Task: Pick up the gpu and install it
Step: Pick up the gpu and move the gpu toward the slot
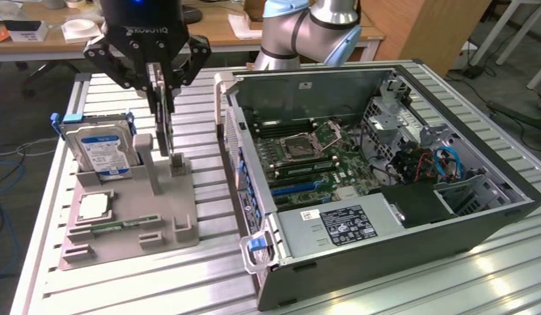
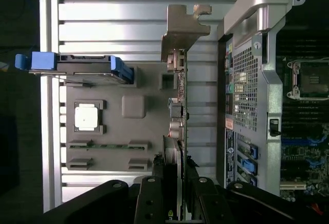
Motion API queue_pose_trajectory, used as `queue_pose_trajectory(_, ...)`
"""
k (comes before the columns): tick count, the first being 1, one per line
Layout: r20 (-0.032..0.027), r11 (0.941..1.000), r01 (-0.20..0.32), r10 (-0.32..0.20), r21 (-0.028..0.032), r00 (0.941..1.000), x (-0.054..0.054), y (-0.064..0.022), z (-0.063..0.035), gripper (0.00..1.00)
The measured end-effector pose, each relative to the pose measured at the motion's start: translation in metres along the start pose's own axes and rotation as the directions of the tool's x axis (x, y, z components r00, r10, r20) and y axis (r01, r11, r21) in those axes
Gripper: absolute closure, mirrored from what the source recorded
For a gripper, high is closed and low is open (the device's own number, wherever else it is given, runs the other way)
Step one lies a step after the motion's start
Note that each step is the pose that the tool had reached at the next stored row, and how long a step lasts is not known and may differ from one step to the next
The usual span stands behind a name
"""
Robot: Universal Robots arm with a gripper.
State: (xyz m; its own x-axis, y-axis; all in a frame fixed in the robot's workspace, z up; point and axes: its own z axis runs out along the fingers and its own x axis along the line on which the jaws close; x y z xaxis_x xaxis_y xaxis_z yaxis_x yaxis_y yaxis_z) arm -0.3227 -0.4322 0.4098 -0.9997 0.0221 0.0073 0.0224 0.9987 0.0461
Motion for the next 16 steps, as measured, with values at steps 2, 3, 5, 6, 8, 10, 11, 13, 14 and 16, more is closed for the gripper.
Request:
queue_pose_trajectory(2, -0.0001, 1.0, 0.0, 0.0, 0.0, 1.0, 0.0, 0.0002, -0.0043, 0.73)
queue_pose_trajectory(3, 0.0001, 1.0, 0.0, 0.0, 0.0, 1.0, 0.0, 0.0003, -0.0063, 0.73)
queue_pose_trajectory(5, -0.0001, 1.0, 0.0, 0.0, 0.0, 1.0, 0.0, 0.0005, -0.0105, 0.73)
queue_pose_trajectory(6, 0.0, 1.0, 0.0, 0.0, 0.0, 1.0, 0.0, 0.0005, -0.0119, 0.73)
queue_pose_trajectory(8, 0.0002, 1.0, 0.0, 0.0, -0.0001, 1.0, 0.0, 0.0005, -0.0121, 0.73)
queue_pose_trajectory(10, 0.0001, 1.0, 0.0, 0.0, -0.0001, 1.0, 0.0, 0.0005, -0.0122, 0.73)
queue_pose_trajectory(11, 0.0, 1.0, 0.0, 0.0, 0.0, 1.0, 0.0, 0.0006, -0.0122, 0.73)
queue_pose_trajectory(13, -0.0001, 1.0, 0.0, 0.0, 0.0001, 1.0, 0.0, 0.0006, -0.0123, 0.73)
queue_pose_trajectory(14, -0.0002, 1.0, 0.0, 0.0, 0.0002, 1.0, -0.002, 0.0006, -0.0124, 0.73)
queue_pose_trajectory(16, 0.0, 1.0, 0.0, 0.0, 0.0, 1.0, -0.004, 0.0007, -0.0123, 0.73)
